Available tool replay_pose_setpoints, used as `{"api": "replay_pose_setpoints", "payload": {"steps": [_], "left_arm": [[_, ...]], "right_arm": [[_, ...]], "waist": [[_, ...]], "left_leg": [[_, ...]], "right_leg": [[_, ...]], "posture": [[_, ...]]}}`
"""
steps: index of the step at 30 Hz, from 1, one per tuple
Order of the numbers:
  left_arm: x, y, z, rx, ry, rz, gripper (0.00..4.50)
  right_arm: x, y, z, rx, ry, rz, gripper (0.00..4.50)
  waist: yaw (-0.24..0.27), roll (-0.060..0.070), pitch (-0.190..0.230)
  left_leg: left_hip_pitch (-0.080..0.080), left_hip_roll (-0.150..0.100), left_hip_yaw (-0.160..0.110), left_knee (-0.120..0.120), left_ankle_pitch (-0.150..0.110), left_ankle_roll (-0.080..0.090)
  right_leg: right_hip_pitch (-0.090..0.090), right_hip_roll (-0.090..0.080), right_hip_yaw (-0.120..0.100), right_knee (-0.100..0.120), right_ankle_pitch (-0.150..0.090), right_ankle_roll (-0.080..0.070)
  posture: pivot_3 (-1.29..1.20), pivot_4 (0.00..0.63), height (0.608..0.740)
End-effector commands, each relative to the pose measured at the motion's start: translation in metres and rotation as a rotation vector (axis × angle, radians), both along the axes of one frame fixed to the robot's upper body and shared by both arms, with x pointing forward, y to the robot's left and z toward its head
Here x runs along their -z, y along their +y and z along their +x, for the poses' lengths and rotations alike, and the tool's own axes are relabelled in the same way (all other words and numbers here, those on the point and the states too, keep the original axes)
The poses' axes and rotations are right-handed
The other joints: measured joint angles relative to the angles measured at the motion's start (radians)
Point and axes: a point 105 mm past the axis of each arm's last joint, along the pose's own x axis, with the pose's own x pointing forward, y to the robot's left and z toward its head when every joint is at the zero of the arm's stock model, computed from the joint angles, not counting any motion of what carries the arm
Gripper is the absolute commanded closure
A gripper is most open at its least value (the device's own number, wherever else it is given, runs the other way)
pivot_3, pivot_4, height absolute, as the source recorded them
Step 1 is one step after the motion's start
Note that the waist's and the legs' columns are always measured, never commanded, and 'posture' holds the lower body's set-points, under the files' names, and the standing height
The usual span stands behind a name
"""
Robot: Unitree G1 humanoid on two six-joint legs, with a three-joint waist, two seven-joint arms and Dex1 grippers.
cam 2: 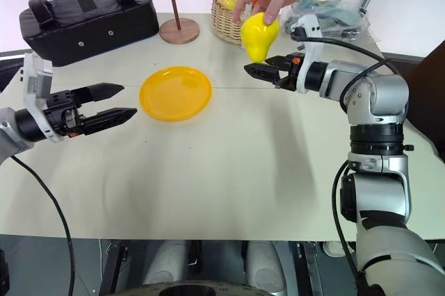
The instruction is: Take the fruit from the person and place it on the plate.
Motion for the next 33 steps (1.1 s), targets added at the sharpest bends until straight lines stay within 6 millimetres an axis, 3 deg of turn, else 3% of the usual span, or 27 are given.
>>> {"api": "replay_pose_setpoints", "payload": {"steps": [1, 5, 6, 8, 13, 20, 23, 27, 33], "left_arm": [[-0.011, -0.002, -0.007, -0.002, -0.063, -0.011, 0.08], [-0.010, -0.002, -0.008, -0.013, -0.064, -0.017, 0.08], [-0.010, -0.002, -0.008, -0.015, -0.065, -0.018, 0.03], [-0.010, -0.002, -0.008, -0.017, -0.066, -0.019, 0.00], [-0.010, -0.003, -0.009, -0.021, -0.065, -0.023, 0.00], [-0.008, -0.002, -0.009, -0.029, -0.060, -0.021, 0.00], [-0.004, 0.007, -0.008, -0.069, -0.048, -0.004, 0.00], [0.016, 0.027, -0.004, -0.198, -0.016, 0.082, 0.00], [0.031, 0.054, -0.004, -0.406, -0.022, 0.096, 0.00]], "right_arm": [[-0.018, 0.000, 0.003, -0.008, -0.057, -0.011, 0.00], [-0.017, 0.003, 0.007, -0.015, -0.052, -0.020, 0.00], [-0.016, 0.003, 0.008, -0.013, -0.051, -0.022, 0.26], [-0.015, 0.002, 0.011, 0.000, -0.049, -0.022, 0.84], [-0.017, 0.001, 0.014, 0.011, -0.051, -0.024, 3.32], [-0.020, 0.007, 0.011, -0.019, -0.058, -0.012, 3.40], [-0.007, 0.026, 0.005, -0.077, -0.044, -0.029, 3.40], [0.014, 0.053, 0.003, -0.123, -0.039, -0.044, 3.40], [0.035, 0.099, 0.013, -0.160, -0.124, -0.111, 3.40]], "waist": [[0.000, 0.000, 0.000], [0.002, 0.000, 0.000], [0.001, 0.000, 0.000], [0.001, 0.000, 0.000], [0.001, 0.000, 0.000], [0.001, 0.000, 0.000], [-0.001, 0.000, 0.000], [-0.009, 0.000, 0.000], [-0.002, 0.000, 0.000]], "left_leg": [[0.000, 0.000, 0.000, 0.000, 0.000, 0.000], [0.000, 0.000, 0.000, 0.000, 0.000, 0.000], [0.000, 0.000, 0.000, 0.000, 0.000, 0.000], [0.000, 0.000, 0.000, 0.000, 0.000, 0.000], [0.000, 0.000, 0.000, 0.000, 0.000, 0.000], [0.000, 0.000, 0.000, 0.000, 0.000, 0.000], [0.000, 0.000, 0.000, 0.000, 0.000, 0.000], [0.001, 0.001, 0.000, -0.001, 0.000, 0.000], [-0.001, 0.001, 0.001, -0.001, 0.000, 0.000]], "right_leg": [[0.000, 0.000, 0.000, 0.000, 0.000, 0.000], [0.000, 0.000, 0.000, 0.000, 0.000, 0.000], [0.000, 0.000, 0.000, 0.000, 0.000, 0.000], [0.000, 0.000, 0.000, 0.000, 0.000, 0.000], [0.000, 0.000, 0.000, 0.000, 0.000, 0.000], [0.000, 0.000, 0.000, 0.000, 0.000, 0.000], [0.000, 0.000, 0.000, 0.000, 0.000, 0.000], [-0.001, 0.001, 0.001, 0.000, 0.000, 0.000], [-0.003, 0.001, 0.001, 0.001, 0.000, 0.000]], "posture": [[0.00, 0.150, 0.740], [0.00, 0.150, 0.740], [0.00, 0.150, 0.740], [0.00, 0.150, 0.740], [0.00, 0.150, 0.740], [0.00, 0.150, 0.740], [0.00, 0.150, 0.740], [0.00, 0.150, 0.740], [0.00, 0.150, 0.740]]}}
